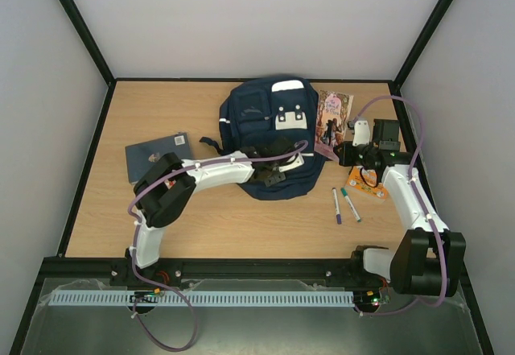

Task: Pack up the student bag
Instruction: Place the book in the student bag.

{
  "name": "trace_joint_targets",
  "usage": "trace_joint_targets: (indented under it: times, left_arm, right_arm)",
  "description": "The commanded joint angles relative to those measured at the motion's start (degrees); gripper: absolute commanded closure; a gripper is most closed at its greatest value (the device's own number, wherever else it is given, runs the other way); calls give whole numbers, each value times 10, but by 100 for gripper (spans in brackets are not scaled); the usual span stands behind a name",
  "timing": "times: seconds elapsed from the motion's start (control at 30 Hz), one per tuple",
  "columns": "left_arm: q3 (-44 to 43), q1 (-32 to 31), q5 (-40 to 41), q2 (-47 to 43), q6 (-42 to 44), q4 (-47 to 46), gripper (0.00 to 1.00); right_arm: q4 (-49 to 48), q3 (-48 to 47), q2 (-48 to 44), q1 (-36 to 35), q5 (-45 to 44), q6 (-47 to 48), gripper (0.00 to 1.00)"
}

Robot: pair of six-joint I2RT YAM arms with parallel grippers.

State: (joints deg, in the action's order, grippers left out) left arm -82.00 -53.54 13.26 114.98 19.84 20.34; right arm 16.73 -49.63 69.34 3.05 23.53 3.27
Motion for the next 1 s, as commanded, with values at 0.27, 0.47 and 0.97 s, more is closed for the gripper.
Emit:
trace_joint_targets:
  times: [0.27,0.47,0.97]
  left_arm:
    - [18,13,114,-25,-107,-29,96]
    - [72,16,119,-91,-180,-41,98]
    - [103,5,82,-240,-320,31,98]
  right_arm:
    - [-6,5,0,2,10,0,99]
    - [7,-17,-28,2,18,-8,99]
    - [32,-54,-16,2,31,-15,99]
